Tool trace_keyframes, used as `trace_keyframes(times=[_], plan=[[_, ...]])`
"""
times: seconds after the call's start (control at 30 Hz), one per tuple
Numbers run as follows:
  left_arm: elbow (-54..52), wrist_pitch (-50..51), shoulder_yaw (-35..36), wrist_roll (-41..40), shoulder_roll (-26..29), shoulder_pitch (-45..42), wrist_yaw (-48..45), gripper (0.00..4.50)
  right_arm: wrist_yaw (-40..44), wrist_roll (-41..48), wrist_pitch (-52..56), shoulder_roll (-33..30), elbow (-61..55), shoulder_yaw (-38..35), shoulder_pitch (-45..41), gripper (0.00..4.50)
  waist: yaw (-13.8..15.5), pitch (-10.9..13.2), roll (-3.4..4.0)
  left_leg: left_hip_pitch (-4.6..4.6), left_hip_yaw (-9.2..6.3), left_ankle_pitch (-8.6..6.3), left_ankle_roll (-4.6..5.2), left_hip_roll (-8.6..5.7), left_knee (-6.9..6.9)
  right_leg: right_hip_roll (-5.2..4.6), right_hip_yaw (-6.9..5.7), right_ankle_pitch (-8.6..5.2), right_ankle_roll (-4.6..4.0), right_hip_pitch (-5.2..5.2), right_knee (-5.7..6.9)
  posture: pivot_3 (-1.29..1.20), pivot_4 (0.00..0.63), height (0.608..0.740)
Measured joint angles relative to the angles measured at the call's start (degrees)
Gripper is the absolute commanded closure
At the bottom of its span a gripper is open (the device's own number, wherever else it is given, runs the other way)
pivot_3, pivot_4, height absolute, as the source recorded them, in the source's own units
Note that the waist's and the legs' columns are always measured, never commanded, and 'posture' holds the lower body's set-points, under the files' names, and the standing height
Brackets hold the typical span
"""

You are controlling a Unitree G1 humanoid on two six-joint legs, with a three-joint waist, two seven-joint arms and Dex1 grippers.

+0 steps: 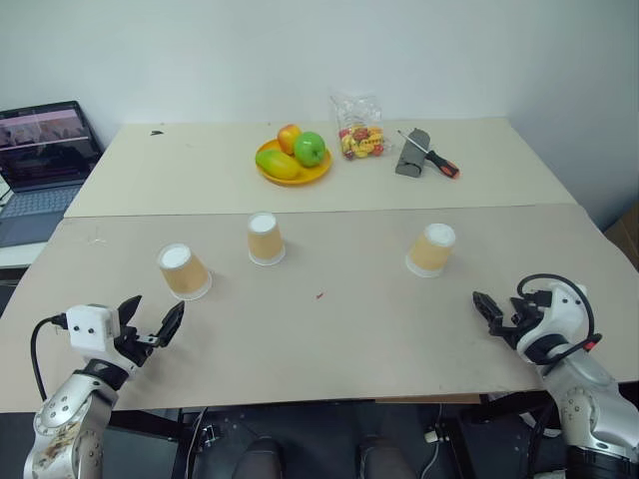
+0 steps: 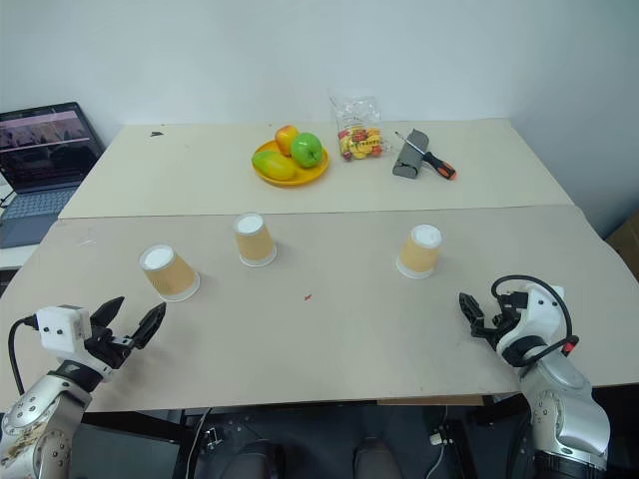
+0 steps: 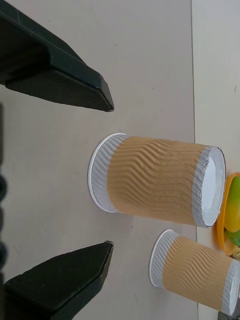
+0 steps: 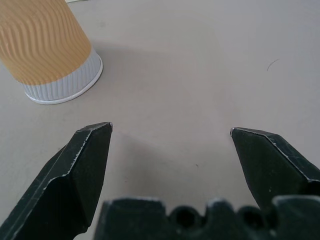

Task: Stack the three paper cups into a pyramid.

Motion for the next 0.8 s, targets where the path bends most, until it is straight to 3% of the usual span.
trace_keyframes(times=[0.33, 0.57, 0.67, 0.8], plan=[[-1.4, 2.2, -0.3, -1.3, -0.2, 0.3, 0.1, 0.08, 2.5, 0.0, 0.2, -2.1, 0.1, 1.8, 0.1, 0.04, 0.0, 0.0, 0.00, 0.00, 0.00, 0.00, 0.00, 0.00, 0.00, 0.00, 0.00, 0.00, 0.00, 0.00, 0.01, 0.00, 0.150, 0.740], [-1.3, 3.7, -1.3, -2.0, 1.7, -2.3, -1.2, 0.08, 21.8, 8.7, 8.4, -18.5, -15.3, 8.9, 2.2, 0.04, 0.0, 0.1, 0.01, 0.00, -0.05, 0.00, 0.00, -0.01, 0.03, 0.01, -0.04, 0.00, 0.01, 0.03, -0.01, 0.00, 0.150, 0.740], [-0.8, 4.7, -4.1, -1.8, 2.6, -4.6, -2.9, 0.08, 31.2, 9.9, 9.5, -25.8, -18.0, 14.7, -4.1, 0.04, -0.1, 0.2, -0.09, 0.03, -0.07, 0.00, 0.00, -0.01, 0.08, 0.02, -0.06, 0.03, 0.05, 0.07, -0.06, 0.00, 0.150, 0.740], [-0.2, 5.9, -5.5, -1.8, 4.3, -6.2, -4.5, 0.08, 36.1, 9.6, 9.1, -27.4, -18.3, 19.3, -11.9, 0.04, 0.1, 0.3, -0.25, -0.10, -0.18, -0.01, 0.03, 0.04, 0.02, 0.07, -0.18, 0.03, 0.04, 0.03, -0.26, 0.00, 0.150, 0.740]])
